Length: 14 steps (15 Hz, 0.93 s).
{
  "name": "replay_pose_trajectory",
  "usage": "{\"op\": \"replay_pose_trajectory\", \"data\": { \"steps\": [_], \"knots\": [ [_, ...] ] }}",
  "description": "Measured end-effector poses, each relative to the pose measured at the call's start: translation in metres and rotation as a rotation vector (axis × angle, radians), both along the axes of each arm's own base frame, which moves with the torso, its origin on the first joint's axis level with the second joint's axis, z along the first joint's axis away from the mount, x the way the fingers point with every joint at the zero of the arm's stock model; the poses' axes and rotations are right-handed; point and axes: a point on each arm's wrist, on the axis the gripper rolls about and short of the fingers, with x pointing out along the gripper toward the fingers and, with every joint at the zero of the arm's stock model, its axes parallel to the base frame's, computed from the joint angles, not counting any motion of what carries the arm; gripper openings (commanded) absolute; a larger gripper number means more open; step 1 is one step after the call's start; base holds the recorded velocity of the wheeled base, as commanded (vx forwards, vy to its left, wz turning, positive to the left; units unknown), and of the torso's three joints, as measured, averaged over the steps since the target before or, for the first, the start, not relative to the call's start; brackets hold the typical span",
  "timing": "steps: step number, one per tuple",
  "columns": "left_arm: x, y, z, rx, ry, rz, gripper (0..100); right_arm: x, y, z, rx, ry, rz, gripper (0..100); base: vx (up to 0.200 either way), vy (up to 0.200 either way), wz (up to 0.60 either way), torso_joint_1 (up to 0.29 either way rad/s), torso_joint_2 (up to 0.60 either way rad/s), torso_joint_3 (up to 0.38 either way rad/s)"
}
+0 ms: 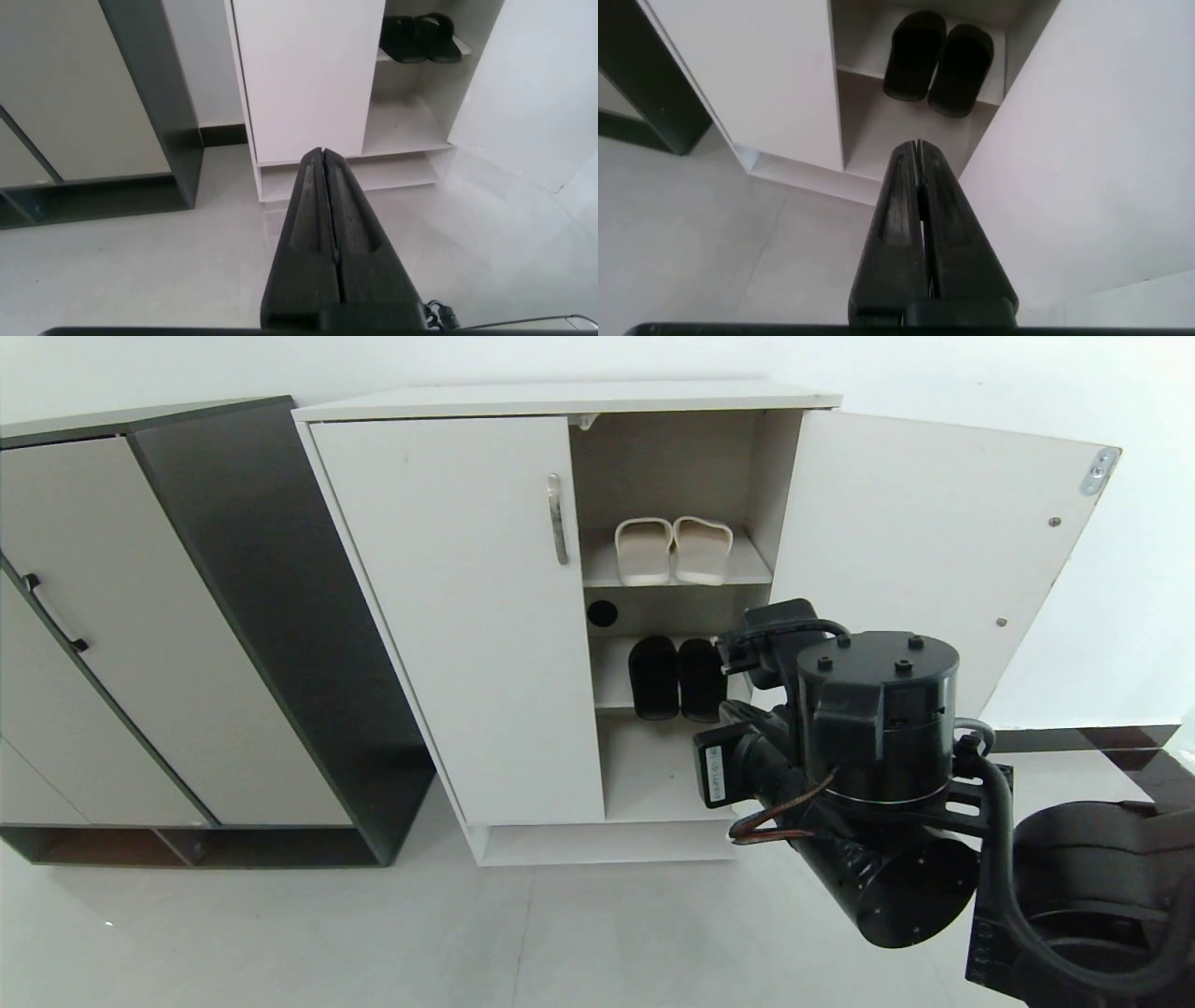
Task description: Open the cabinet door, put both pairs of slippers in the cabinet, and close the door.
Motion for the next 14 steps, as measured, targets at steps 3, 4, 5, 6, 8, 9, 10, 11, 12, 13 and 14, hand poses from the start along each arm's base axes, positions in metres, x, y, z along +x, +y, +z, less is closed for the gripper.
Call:
{"op": "replay_pose_trajectory", "data": {
  "steps": [3,4,5,6,8,9,10,11,12,13,14],
  "knots": [
    [0.0,0.0,0.0,0.0,0.0,0.0,0,0.0008,0.0008,-0.0017,-0.004,0.003,-0.001,0,0.0,0.0,0.0,0.0,0.0,0.0],
    [0.0,0.0,0.0,0.0,0.0,0.0,0,0.0008,0.0007,-0.0021,-0.005,0.003,-0.001,0,0.0,0.0,0.0,0.0,0.0,0.0],
    [0.0,0.0,0.0,0.0,0.0,0.0,0,0.0008,0.0007,-0.0028,-0.007,0.005,-0.001,0,0.0,0.0,0.0,0.0,0.0,0.0],
    [0.0,0.0,0.0,0.0,0.0,0.0,0,0.0008,0.0007,-0.0031,-0.009,0.005,-0.001,0,0.0,0.0,0.0,0.0,0.0,0.0],
    [0.0,0.0,-0.0001,0.0,0.001,0.0,0,0.0009,0.0008,-0.0043,-0.015,0.009,-0.001,0,0.0,0.0,0.0,-0.004,-0.09,-0.099],
    [0.0,0.0,0.0,0.0,0.0,0.0,0,0.001,0.0009,-0.0045,-0.015,0.009,-0.001,0,0.0,0.0,0.0,0.012,-0.26,-0.3],
    [0.0,0.0,0.0004,0.0,-0.003,0.0,0,0.0011,0.0011,-0.0038,-0.011,0.006,-0.001,0,0.0,0.0,0.0,0.012,-0.07,-0.334],
    [0.0,0.0,-0.0004,0.0,0.003,0.0,0,0.0008,0.0012,-0.0042,-0.014,0.008,0.001,0,0.0,0.0,0.0,0.027,-0.28,-0.369],
    [0.0,0.0,-0.0003,0.0,0.002,0.001,0,0.0022,0.0005,-0.0057,-0.02,0.012,-0.005,0,0.0,0.0,0.0,0.066,-0.53,-0.369],
    [0.0,0.0,0.0002,0.0,-0.001,-0.001,0,0.0015,0.0013,-0.0049,-0.015,0.009,-0.001,0,0.0,0.0,0.0,0.061,-0.56,-0.359],
    [0.0,0.0,0.0002,0.0,-0.001,0.001,0,0.0005,0.002,-0.0043,-0.012,0.007,0.003,0,0.0,0.0,0.0,0.027,-0.53,-0.349]
  ]
}}
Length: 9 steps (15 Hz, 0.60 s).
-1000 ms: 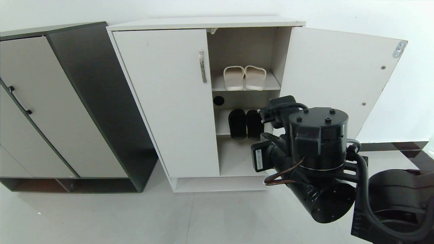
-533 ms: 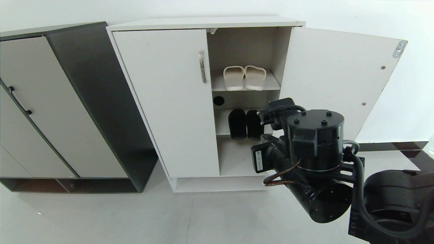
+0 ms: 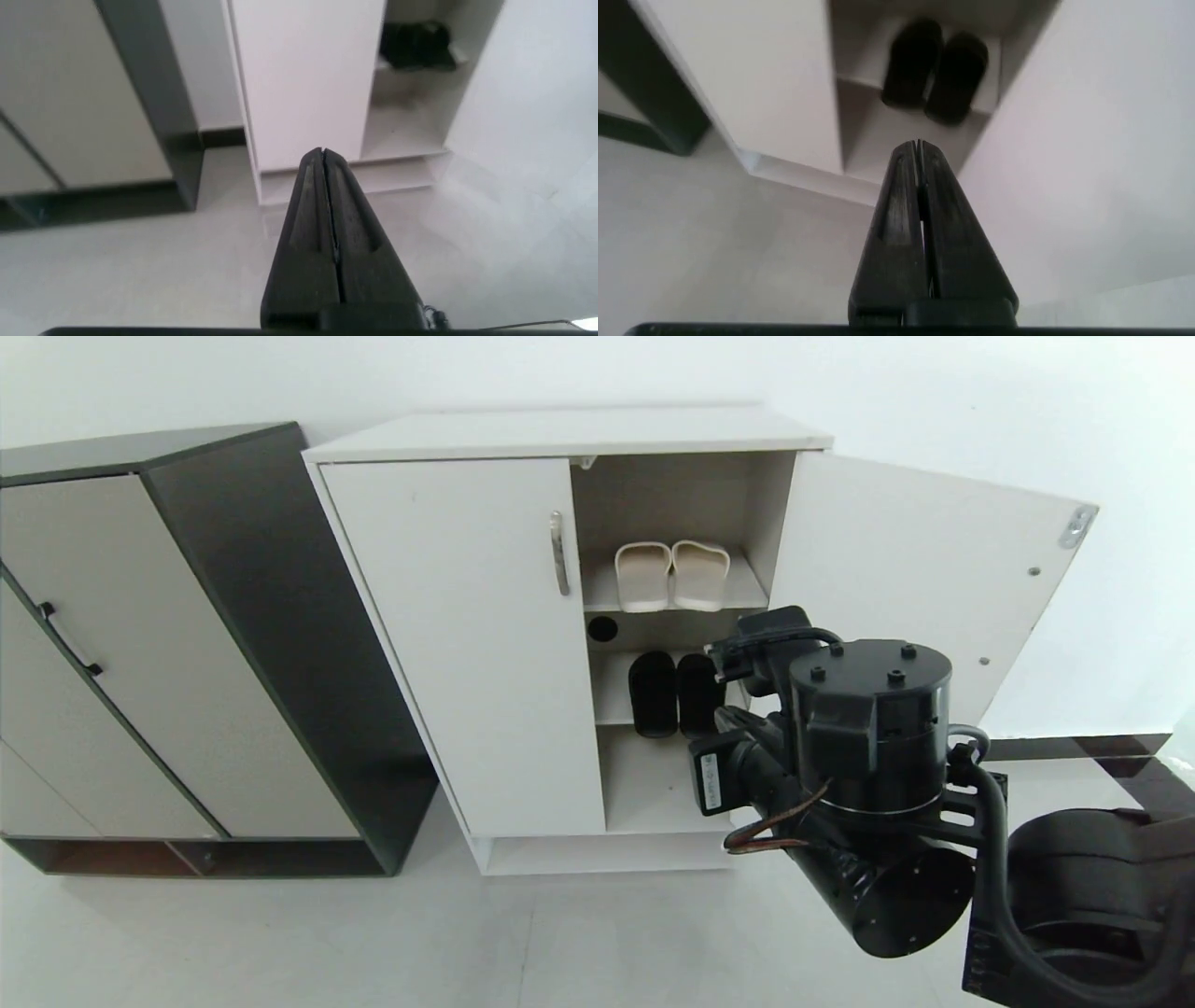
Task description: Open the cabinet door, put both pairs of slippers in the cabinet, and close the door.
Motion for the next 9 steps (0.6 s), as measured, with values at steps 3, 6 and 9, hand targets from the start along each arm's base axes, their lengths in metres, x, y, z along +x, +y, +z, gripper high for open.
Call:
{"op": "replay_pose_trajectory", "data": {
  "steps": [3,6,9],
  "knots": [
    [0.0,0.0,-0.0002,0.0,0.001,0.0,0,0.0013,-0.0011,-0.0006,-0.003,0.002,-0.007,0,0.0,0.0,0.0,0.124,-0.47,-0.351],
    [0.0,0.0,-0.0002,0.0,0.001,-0.001,0,0.0007,-0.0005,-0.0008,-0.004,0.002,-0.004,0,0.0,0.0,0.0,0.137,-0.47,-0.331],
    [0.0,0.0,-0.0002,0.0,0.001,-0.001,0,0.001,-0.0004,-0.0017,-0.006,0.004,-0.005,0,0.0,0.0,0.0,0.154,-0.48,-0.325]
  ]
}}
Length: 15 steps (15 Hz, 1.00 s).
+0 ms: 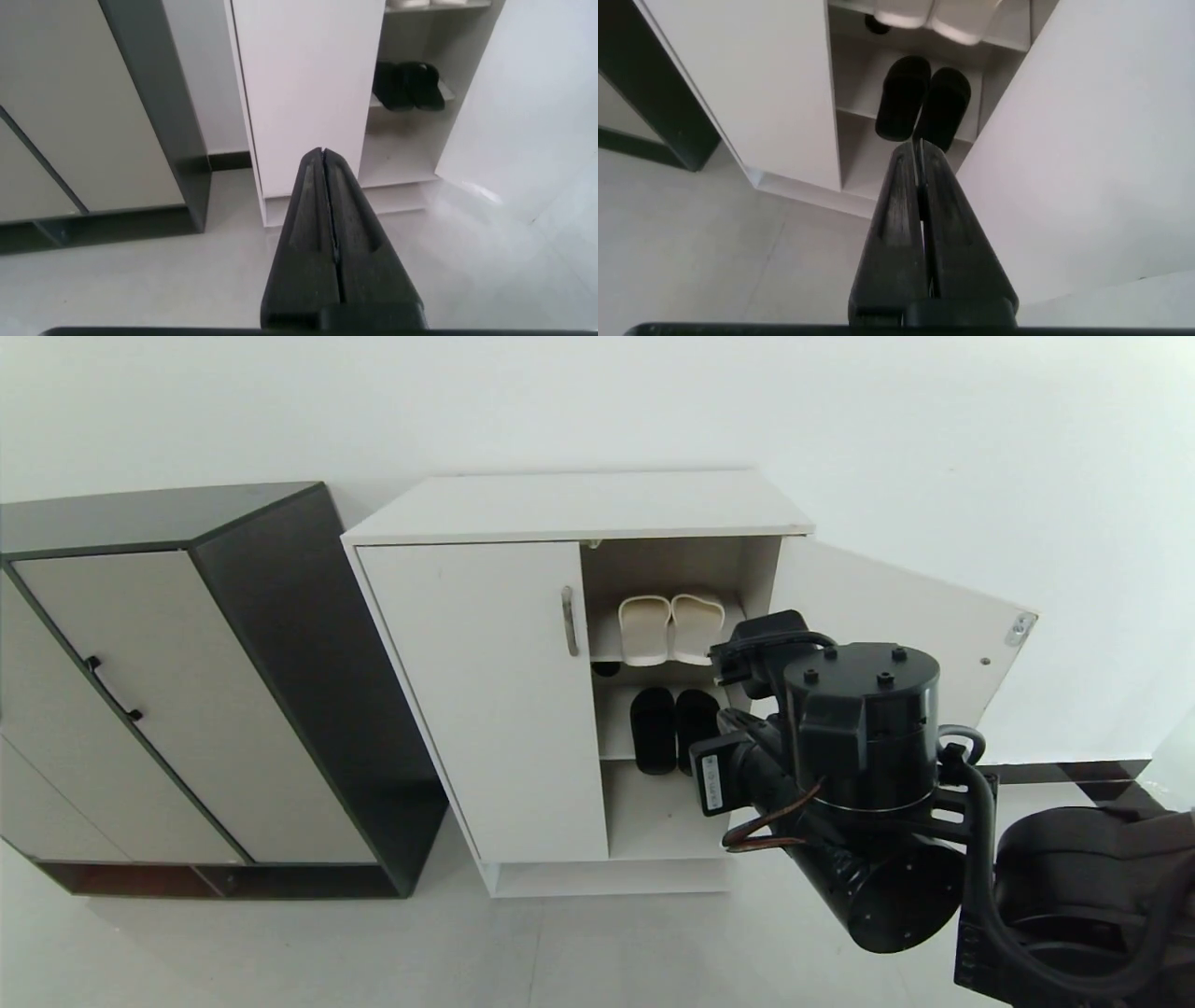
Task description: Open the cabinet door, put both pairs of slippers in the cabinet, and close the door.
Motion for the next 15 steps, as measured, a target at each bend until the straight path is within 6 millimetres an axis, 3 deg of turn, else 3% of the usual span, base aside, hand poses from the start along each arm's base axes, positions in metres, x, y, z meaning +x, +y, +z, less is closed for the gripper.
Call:
{"op": "replay_pose_trajectory", "data": {
  "steps": [15],
  "knots": [
    [0.0,0.0,0.0,0.0,0.0,0.0,0,0.0005,0.0006,-0.0036,-0.016,0.005,-0.002,0,0.0,0.0,0.0,0.215,-0.53,-0.313]
  ]
}}
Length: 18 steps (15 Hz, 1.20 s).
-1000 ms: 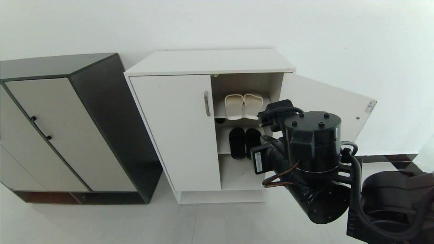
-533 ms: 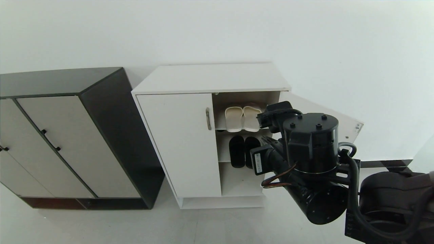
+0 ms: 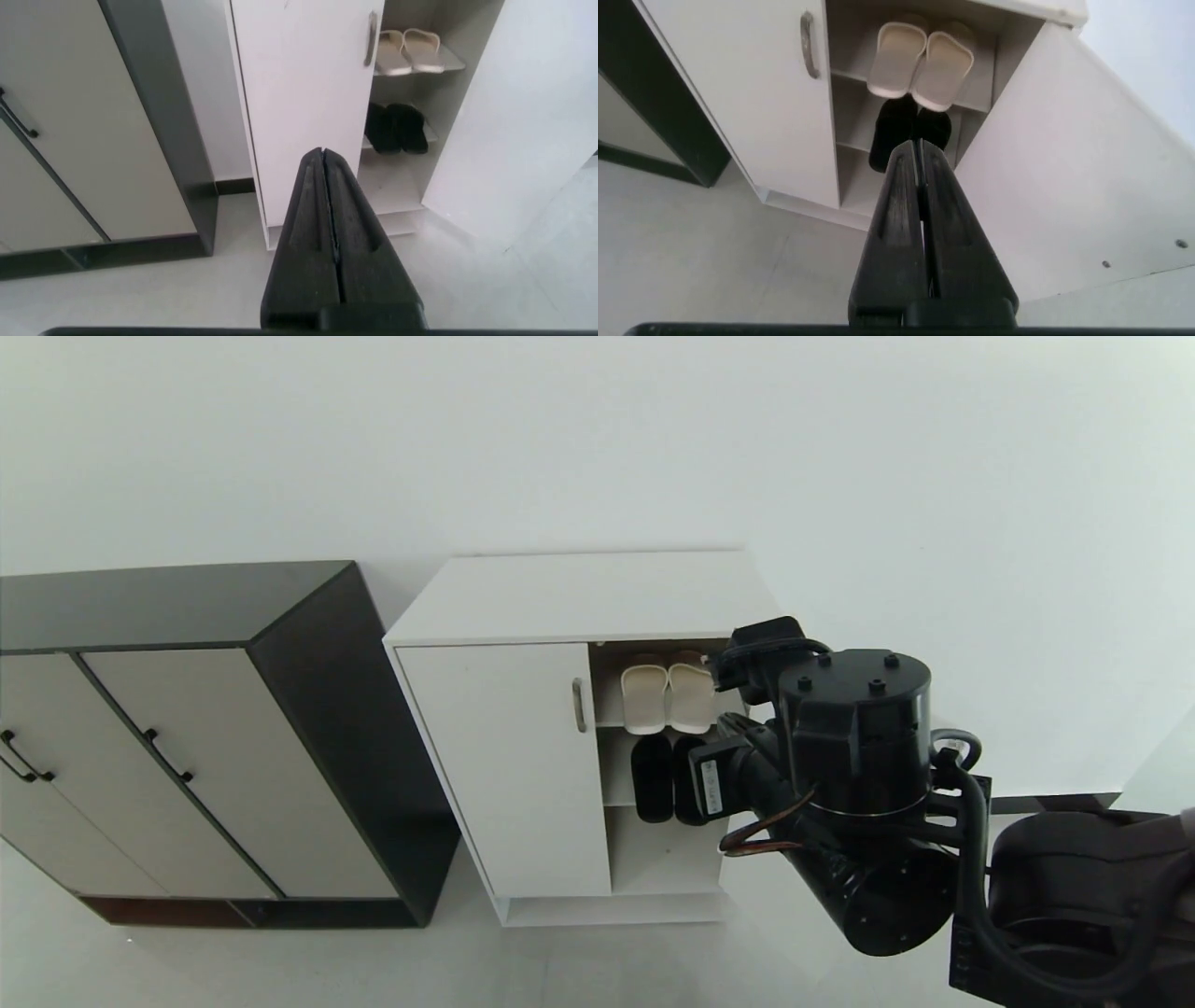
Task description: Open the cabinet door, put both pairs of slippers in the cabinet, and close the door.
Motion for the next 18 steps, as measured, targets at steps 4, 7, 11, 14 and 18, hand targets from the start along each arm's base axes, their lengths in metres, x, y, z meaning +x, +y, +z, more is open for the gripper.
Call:
{"op": "replay_pose_trajectory", "data": {
  "steps": [4,7,11,14,18],
  "knots": [
    [0.0,0.0,0.0,0.0,-0.001,0.0,0,-0.001,-0.001,-0.003,-0.036,0.0,0.004,0,0.0,0.0,0.0,0.184,-0.41,-0.223],
    [0.0,0.0,0.0,0.0,0.0,-0.001,0,-0.001,-0.002,-0.004,-0.046,0.001,0.005,0,0.0,0.0,0.0,0.011,-0.02,-0.011],
    [0.0,0.0,0.0,0.0,0.0,0.0,0,-0.001,-0.002,-0.005,-0.049,0.003,0.006,0,0.0,0.0,-0.45,0.003,0.0,0.002],
    [0.0,0.0,0.0,0.0,0.0,-0.001,0,-0.001,-0.003,-0.005,-0.051,0.004,0.002,0,0.0,0.0,-0.6,0.005,0.0,-0.002],
    [0.0,0.0,0.0,0.0,0.0,0.0,0,0.014,-0.014,-0.003,-0.058,-0.005,-0.045,0,0.0,0.0,0.0,0.0,0.0,0.0]
  ]
}}
